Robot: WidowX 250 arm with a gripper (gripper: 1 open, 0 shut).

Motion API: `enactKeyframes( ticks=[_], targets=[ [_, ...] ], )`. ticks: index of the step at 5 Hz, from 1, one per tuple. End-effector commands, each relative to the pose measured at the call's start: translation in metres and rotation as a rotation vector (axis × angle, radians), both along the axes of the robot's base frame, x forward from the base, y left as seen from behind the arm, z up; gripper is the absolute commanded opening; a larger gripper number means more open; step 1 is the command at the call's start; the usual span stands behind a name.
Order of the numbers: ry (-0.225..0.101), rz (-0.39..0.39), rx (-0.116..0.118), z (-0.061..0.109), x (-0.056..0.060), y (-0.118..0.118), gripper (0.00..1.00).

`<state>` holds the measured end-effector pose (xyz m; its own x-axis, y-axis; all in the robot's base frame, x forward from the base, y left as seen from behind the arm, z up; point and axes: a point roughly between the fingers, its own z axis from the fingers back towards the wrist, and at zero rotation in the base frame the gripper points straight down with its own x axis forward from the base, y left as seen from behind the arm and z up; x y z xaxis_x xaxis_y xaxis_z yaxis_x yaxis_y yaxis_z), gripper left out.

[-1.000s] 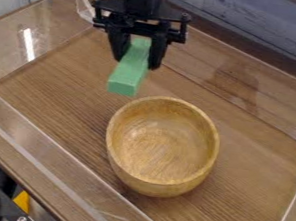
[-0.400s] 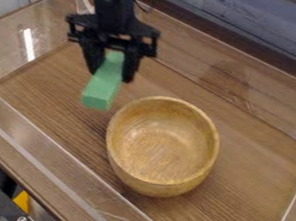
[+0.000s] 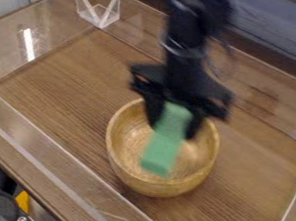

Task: Put the green block in the brown bowl

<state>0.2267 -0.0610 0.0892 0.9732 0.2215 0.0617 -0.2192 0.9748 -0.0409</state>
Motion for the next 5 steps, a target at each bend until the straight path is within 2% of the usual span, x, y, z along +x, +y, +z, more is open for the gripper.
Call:
enactKeyframes(
  ticks=[1,2,5],
  targets=[
    [-0.034,-0.019,-0.002,0.002,-0.004,-0.009,0.00],
    [-0.048,-0.027,0.006,-0.002,-0.001,0.006,0.00],
    [-0.029,-0.022,-0.007,-0.004,0.004,0.021,0.00]
  ],
)
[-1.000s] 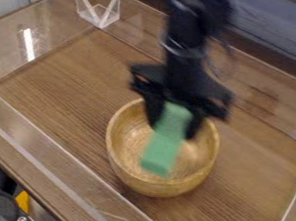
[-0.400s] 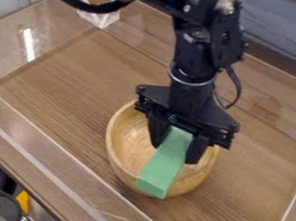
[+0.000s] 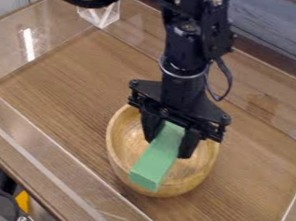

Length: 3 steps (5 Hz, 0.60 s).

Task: Put the green block in the brown bowl

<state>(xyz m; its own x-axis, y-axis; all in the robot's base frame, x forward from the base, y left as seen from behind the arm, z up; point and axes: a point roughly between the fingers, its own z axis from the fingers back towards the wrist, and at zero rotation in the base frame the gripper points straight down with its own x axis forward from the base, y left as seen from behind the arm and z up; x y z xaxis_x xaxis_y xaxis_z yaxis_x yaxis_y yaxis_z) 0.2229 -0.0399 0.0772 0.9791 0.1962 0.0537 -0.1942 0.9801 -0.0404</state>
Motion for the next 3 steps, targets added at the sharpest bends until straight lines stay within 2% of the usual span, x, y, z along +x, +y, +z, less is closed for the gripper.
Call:
enactKeyframes(
  ticks=[1,3],
  targets=[
    [-0.027,0.002,-0.010,0.0056,0.0108,0.0004,0.00],
    [-0.011,-0.002,-0.018,0.0036,0.0137,0.0000,0.00]
  ],
)
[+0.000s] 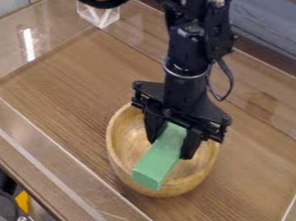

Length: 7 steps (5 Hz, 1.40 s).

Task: Put the green block in the brown bowl

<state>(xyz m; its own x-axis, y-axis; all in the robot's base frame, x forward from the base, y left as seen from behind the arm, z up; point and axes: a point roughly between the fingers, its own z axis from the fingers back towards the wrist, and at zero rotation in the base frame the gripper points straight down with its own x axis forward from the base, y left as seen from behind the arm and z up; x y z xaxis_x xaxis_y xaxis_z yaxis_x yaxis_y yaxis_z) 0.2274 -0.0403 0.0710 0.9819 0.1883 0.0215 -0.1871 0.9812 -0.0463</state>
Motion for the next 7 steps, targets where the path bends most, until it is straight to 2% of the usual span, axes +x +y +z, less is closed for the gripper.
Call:
enactKeyframes(
  ticks=[1,4,7],
  targets=[
    [-0.032,0.005,-0.012,0.0103,0.0096,0.0012,0.00],
    [-0.010,-0.003,-0.029,0.0127,0.0108,-0.0002,0.00],
    [0.000,-0.016,-0.036,0.0173,0.0116,-0.0006,0.00]
  ],
)
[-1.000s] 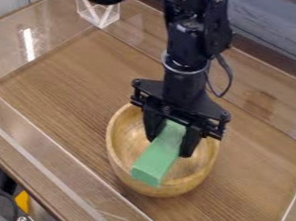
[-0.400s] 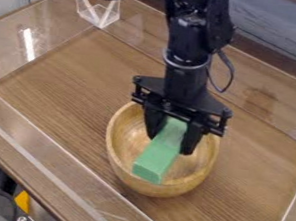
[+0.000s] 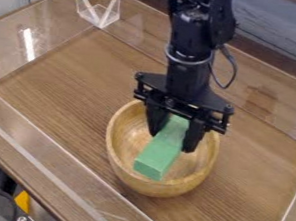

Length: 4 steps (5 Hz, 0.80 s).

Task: Put the green block in the brown bowl

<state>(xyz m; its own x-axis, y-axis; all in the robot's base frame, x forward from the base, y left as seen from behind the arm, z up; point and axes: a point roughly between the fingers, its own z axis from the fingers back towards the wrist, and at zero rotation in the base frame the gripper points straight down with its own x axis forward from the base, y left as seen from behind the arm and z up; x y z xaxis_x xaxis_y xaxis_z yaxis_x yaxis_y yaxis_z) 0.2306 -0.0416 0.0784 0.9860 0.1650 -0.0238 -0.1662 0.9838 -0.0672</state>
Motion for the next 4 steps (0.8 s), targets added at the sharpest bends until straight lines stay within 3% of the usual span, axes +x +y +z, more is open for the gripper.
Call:
enactKeyframes(
  ticks=[1,2,3,4],
  targets=[
    [-0.041,0.007,-0.006,0.012,0.007,0.003,0.00],
    [-0.042,0.004,-0.005,0.014,0.006,0.004,0.00],
    [-0.055,0.024,-0.011,0.022,0.006,0.010,1.00],
    [-0.076,0.051,-0.014,0.034,0.007,0.022,1.00]
  ],
)
